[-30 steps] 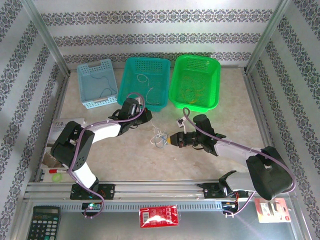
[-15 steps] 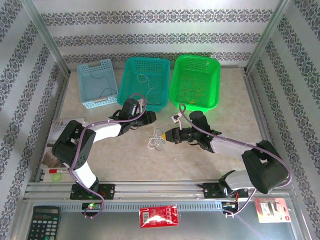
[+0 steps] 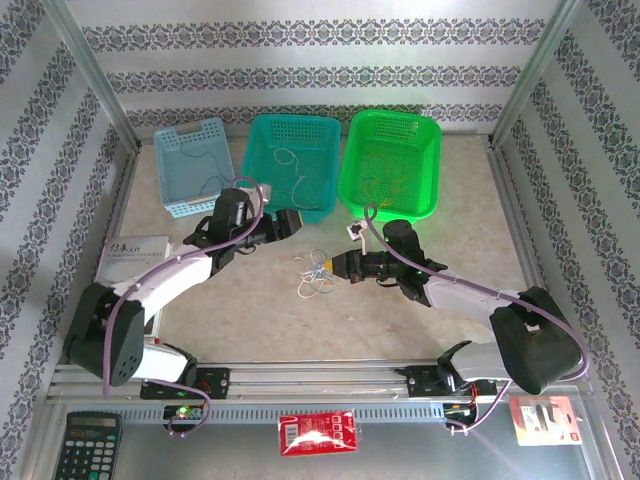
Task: Untangle the cables
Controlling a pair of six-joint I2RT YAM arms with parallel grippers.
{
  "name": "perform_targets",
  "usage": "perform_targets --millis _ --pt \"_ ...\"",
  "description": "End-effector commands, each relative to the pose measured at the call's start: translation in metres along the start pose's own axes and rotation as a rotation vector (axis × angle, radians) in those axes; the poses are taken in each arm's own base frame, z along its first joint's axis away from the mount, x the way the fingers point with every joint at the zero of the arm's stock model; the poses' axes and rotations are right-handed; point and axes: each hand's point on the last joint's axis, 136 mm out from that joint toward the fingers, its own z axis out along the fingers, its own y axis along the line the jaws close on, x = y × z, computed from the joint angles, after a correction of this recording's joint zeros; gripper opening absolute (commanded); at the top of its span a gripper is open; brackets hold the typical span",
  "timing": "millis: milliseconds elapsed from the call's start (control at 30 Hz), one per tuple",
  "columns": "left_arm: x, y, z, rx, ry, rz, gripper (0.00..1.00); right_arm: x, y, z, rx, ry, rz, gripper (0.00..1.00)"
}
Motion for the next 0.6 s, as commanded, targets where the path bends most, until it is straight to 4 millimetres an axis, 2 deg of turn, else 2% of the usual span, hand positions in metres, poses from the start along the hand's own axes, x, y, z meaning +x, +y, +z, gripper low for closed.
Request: perform_targets --millis 0,200,567 --pt "0.019 -0.021 -0.004 0.126 0.051 -0.075 0.71 -0.009 0.0 -0.005 0.005 -0.045 -0.02 0.0" --pt "0.047 -0.052 0.006 0.285 0.079 -0.142 0.71 -0.012 -0.01 -0.005 0.04 -0.062 -0.003 0.0" --pt "0.053 -0.07 0.023 0.385 0.058 -0.192 0.71 -0.013 -0.014 -0.006 0.05 -0.068 0.008 0.0"
